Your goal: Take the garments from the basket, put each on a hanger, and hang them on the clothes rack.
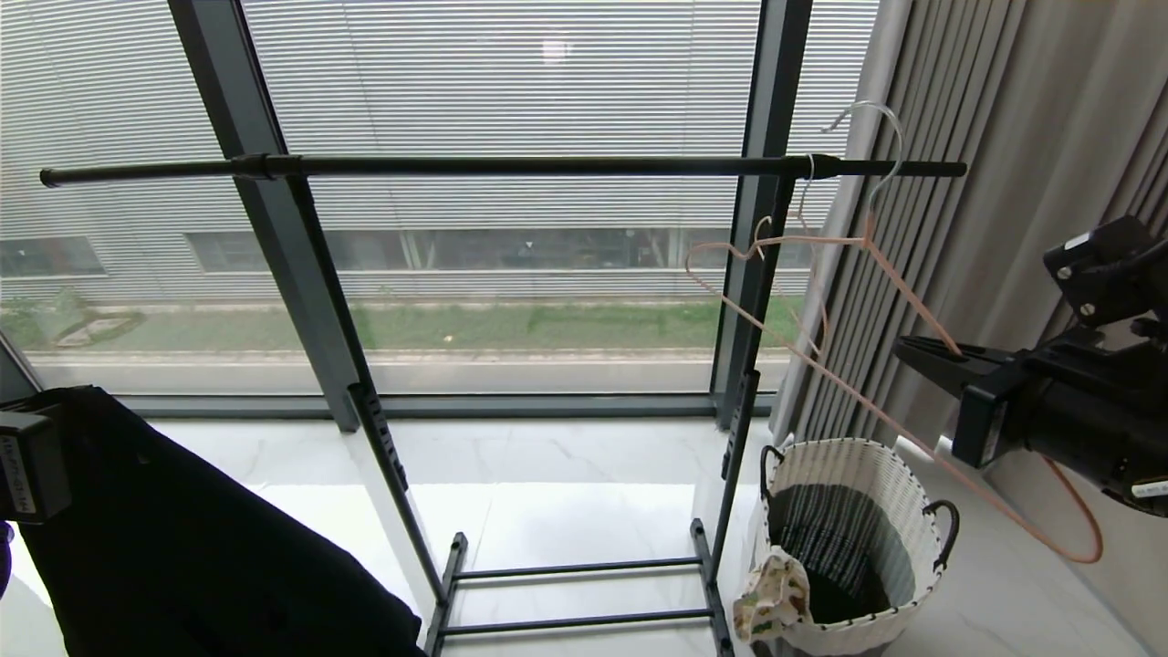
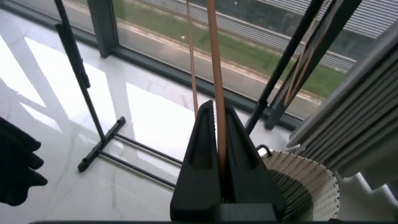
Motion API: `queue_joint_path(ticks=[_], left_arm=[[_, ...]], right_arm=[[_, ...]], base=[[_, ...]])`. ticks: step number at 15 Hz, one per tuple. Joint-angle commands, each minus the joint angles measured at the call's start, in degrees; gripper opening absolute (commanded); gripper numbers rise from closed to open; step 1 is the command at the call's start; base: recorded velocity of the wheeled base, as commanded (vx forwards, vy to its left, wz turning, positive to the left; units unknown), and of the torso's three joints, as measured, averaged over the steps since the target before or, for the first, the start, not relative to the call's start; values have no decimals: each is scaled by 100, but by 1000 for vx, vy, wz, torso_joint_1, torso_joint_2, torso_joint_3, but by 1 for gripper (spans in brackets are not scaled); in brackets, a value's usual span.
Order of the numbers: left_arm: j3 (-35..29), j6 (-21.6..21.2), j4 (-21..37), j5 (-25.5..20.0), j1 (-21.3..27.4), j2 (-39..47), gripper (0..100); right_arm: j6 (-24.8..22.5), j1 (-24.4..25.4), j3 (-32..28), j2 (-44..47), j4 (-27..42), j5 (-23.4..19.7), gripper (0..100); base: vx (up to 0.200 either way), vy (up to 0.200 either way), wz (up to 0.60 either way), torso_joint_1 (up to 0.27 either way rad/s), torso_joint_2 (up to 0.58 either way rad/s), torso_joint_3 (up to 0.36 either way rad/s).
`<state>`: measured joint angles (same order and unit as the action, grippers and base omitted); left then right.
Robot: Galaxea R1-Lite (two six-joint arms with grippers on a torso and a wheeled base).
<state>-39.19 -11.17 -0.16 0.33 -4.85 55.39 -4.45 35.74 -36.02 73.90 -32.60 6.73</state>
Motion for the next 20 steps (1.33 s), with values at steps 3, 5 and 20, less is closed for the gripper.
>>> queue_joint_path(ticks=[3,5,20], left_arm=[[-9,-8,-11,-7,2,59,0],[-36,0,-11,-33,142,77,0],[-273,1407,-2102,1655,3025,2520,0]], right_arm=[[32,249,60,362,-19,-40,0],[76,469,104,450,-19,-40,0],[506,2701,429,248,-115,-23,0]], base=[[0,200,0,1,4,-1],[0,100,0,1,1,1],[0,0,0,0,0,0]])
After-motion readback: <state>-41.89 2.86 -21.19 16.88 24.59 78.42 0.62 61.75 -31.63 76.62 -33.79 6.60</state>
